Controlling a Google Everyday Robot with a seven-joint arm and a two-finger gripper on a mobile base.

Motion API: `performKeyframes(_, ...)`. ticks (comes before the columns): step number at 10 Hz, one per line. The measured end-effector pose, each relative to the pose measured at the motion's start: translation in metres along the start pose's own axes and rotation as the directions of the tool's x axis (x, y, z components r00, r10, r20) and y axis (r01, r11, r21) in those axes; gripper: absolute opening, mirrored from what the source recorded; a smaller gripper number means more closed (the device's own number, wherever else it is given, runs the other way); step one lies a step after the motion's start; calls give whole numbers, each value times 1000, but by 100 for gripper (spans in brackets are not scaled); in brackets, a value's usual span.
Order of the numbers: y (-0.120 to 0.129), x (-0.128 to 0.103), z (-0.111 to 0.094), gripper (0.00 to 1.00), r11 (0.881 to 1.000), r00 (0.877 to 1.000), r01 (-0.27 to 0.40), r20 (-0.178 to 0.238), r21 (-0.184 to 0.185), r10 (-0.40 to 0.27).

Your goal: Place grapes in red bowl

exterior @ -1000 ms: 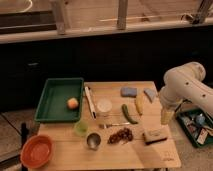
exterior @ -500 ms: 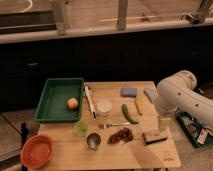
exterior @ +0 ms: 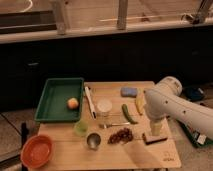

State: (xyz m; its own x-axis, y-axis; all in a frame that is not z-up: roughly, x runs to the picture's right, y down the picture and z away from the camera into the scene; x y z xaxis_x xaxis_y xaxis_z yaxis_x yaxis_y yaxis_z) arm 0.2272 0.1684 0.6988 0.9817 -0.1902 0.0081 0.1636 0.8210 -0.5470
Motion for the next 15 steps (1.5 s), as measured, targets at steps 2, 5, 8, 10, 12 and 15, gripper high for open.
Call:
performKeyframes(2,2,-15,9,80,999,999,46,-1,2,-46)
performKeyframes(5,2,-43,23,80,994,994,110,4,6,-110)
performKeyframes(8,1,-52,36,80,988,988,152,18,8,-152)
performKeyframes(10,-2,-62,41,80,984,984,176,27,8,-176)
performKeyframes(12,-4,-72,49,80,978,977,208,40,8,-208)
performKeyframes(15,-5,-79,60,80,972,970,234,65,7,-234)
